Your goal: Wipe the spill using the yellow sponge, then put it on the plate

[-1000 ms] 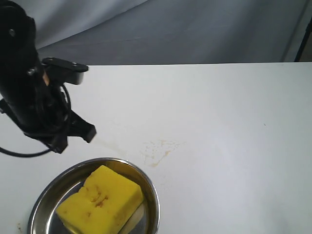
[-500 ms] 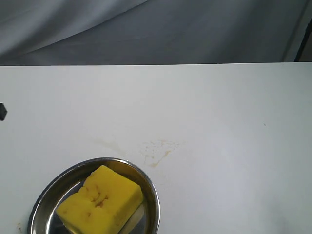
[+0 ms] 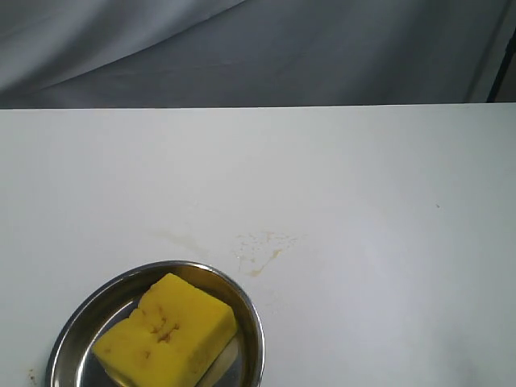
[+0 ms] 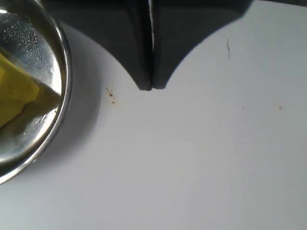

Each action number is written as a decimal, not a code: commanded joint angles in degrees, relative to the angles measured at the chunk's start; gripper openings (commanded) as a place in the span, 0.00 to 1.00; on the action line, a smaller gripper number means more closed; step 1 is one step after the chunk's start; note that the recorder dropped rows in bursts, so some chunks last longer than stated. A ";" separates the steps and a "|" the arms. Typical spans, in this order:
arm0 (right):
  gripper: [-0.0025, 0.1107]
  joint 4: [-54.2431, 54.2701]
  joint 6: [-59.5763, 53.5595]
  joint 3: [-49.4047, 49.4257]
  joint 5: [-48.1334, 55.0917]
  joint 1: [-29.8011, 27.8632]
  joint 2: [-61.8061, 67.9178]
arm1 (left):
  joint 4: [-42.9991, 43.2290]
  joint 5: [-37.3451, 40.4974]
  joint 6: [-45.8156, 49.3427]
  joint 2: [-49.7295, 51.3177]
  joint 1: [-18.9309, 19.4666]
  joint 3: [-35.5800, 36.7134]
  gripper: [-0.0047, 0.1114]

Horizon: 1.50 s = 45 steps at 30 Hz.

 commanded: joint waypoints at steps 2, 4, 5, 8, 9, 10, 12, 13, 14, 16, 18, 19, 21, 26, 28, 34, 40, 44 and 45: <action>0.02 0.00 0.04 0.22 -0.10 -0.49 -0.23 | -0.48 -4.52 1.05 -16.94 0.13 4.27 0.04; 0.02 0.00 0.04 0.22 -0.10 -0.49 -0.23 | -0.48 -5.89 2.01 -22.78 0.13 5.07 0.04; 0.02 0.00 0.04 0.22 -0.10 -0.49 -0.23 | -0.48 -6.71 2.56 -26.64 0.13 5.42 0.04; 0.02 0.00 0.04 0.22 -0.10 -0.49 -0.23 | -0.48 -8.74 3.22 -35.22 0.13 5.56 0.04; 0.02 0.00 0.04 0.22 -0.10 -0.49 -0.23 | -0.48 -9.77 3.11 -37.56 0.13 5.56 0.04; 0.02 0.00 0.04 0.22 -0.10 -0.49 -0.23 | -0.48 -10.67 3.10 -39.87 0.13 5.56 0.04; 0.02 0.00 0.04 0.22 -0.10 -0.49 -0.23 | -0.48 -14.48 3.10 -47.98 0.13 5.56 0.04; 0.02 0.00 0.04 0.22 -0.10 -0.49 -0.23 | -0.48 -17.41 3.10 -52.84 0.13 5.56 0.04; 0.02 0.00 0.04 0.22 -0.10 -0.49 -0.23 | -0.48 -18.89 3.10 -54.61 0.13 5.56 0.04; 0.02 0.00 0.04 0.22 -0.10 -0.49 -0.23 | 0.00 -21.86 3.10 -59.69 0.13 5.56 0.04; 0.02 0.00 0.04 0.22 -0.10 -0.49 -0.23 | 0.30 -22.41 3.10 -59.69 0.18 5.38 0.04; 0.02 0.00 0.04 0.22 -0.10 -0.49 -0.23 | 0.18 -22.66 3.10 -59.69 0.18 5.77 0.04; 0.02 0.00 0.04 0.22 -0.10 -0.49 -0.23 | 0.18 -27.18 3.21 -59.69 0.18 8.46 0.04; 0.02 0.00 0.04 0.22 -0.10 -0.49 -0.23 | 2.91 -38.78 3.10 -59.69 0.18 21.46 0.04; 0.02 0.00 0.04 0.22 -0.10 -0.49 -0.23 | 2.50 -39.17 3.10 -59.69 0.18 26.31 0.04; 0.02 0.00 0.04 0.22 -0.10 -0.49 -0.23 | 2.50 -47.00 2.74 -59.69 0.18 34.85 0.04; 0.02 0.00 0.04 0.22 -0.10 -0.49 -0.23 | 1.23 -52.62 2.74 -59.69 0.18 43.12 0.04; 0.02 0.00 0.04 0.22 -0.10 -0.49 -0.23 | 1.27 -48.00 2.55 -59.69 0.18 43.12 0.04; 0.02 0.00 0.04 0.22 -0.10 -0.49 -0.23 | 0.88 -47.88 2.55 -59.69 0.18 43.12 0.04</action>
